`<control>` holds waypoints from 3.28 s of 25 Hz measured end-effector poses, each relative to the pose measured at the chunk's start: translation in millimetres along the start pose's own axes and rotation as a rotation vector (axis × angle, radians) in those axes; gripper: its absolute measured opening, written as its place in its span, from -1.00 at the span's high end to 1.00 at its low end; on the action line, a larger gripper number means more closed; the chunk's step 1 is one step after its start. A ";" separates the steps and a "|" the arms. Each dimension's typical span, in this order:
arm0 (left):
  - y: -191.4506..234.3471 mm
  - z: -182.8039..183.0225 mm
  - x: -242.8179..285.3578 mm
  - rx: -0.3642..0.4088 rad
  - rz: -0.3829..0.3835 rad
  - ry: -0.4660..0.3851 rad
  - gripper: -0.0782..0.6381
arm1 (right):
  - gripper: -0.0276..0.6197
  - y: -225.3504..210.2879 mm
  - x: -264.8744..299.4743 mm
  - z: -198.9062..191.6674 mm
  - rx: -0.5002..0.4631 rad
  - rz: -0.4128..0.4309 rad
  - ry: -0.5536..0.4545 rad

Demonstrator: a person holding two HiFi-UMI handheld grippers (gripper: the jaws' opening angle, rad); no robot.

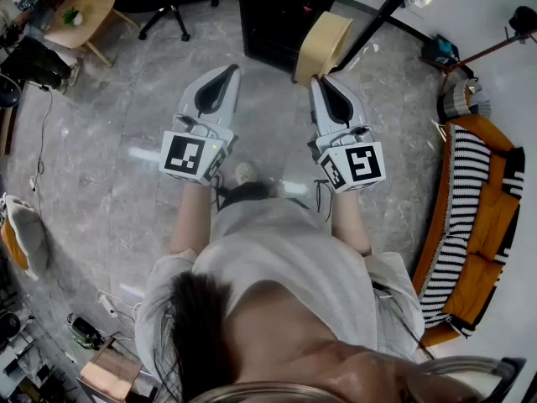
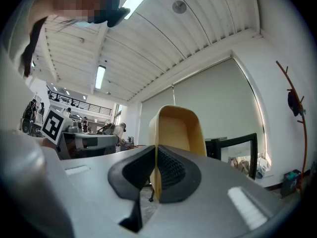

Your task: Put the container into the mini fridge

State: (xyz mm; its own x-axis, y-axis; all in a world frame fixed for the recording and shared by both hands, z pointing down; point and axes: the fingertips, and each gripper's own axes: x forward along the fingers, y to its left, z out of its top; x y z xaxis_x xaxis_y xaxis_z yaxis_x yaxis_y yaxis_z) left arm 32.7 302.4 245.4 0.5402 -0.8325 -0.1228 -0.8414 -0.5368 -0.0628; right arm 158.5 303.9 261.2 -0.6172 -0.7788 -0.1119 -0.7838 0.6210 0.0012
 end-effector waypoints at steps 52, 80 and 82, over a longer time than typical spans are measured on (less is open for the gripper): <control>161.2 -34.4 112.6 -0.029 -0.077 -0.025 0.78 | 0.88 -49.0 176.3 -43.6 0.050 -0.082 0.002; 258.7 -61.8 281.8 -0.007 0.048 -0.014 0.78 | 0.88 -179.4 339.1 -67.9 0.059 0.094 0.016; 262.1 -63.0 286.6 -0.005 0.053 -0.008 0.78 | 0.88 -182.9 346.3 -70.8 0.051 0.109 0.025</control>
State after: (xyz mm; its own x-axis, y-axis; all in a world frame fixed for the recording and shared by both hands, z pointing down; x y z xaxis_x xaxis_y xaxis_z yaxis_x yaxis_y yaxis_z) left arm -32.2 -85.5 256.2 0.4952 -0.8584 -0.1341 -0.8685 -0.4930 -0.0513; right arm 83.3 -85.7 292.6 -0.7007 -0.7079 -0.0892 -0.7078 0.7054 -0.0385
